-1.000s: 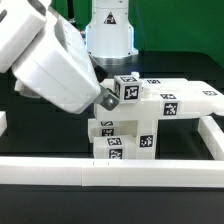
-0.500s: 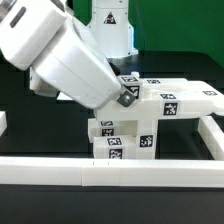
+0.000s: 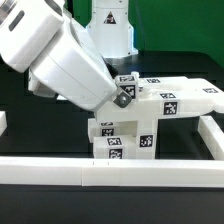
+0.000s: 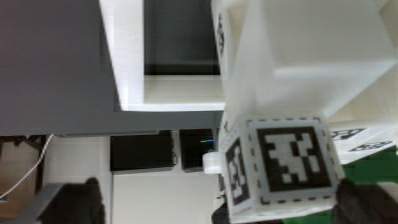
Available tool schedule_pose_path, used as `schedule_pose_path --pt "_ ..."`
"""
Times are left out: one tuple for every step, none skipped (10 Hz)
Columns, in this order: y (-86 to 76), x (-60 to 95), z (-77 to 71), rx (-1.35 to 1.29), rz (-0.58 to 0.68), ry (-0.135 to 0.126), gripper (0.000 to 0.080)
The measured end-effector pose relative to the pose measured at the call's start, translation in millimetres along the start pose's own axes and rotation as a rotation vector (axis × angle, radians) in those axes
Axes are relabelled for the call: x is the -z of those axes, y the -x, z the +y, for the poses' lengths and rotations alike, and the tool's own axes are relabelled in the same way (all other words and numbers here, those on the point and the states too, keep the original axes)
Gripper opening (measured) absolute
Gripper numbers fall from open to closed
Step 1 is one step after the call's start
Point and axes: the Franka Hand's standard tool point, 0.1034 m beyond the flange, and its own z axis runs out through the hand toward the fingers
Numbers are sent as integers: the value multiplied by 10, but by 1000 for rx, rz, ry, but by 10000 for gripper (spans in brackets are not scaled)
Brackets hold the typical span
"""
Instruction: Assemble chair
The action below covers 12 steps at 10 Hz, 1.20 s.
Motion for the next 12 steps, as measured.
schedule_pose_path --pt "0 3 0 -1 0 0 649" --pt "-2 8 2 -4 -2 1 649" --pt "-12 28 14 -6 -5 3 649" --pt "-30 61 27 -4 -9 8 649" --pt "-45 85 35 -2 -12 10 649" --pt "-66 115 41 -1 -16 14 649" --pt "-79 135 46 0 -18 16 649" --pt "-73 131 43 -3 -18 16 649" --pt "-66 122 40 -5 -17 15 649" --pt "-61 117 38 -5 -16 14 649" --pt "-57 106 30 -7 -16 13 649" --pt "-46 49 -48 -13 -18 6 649"
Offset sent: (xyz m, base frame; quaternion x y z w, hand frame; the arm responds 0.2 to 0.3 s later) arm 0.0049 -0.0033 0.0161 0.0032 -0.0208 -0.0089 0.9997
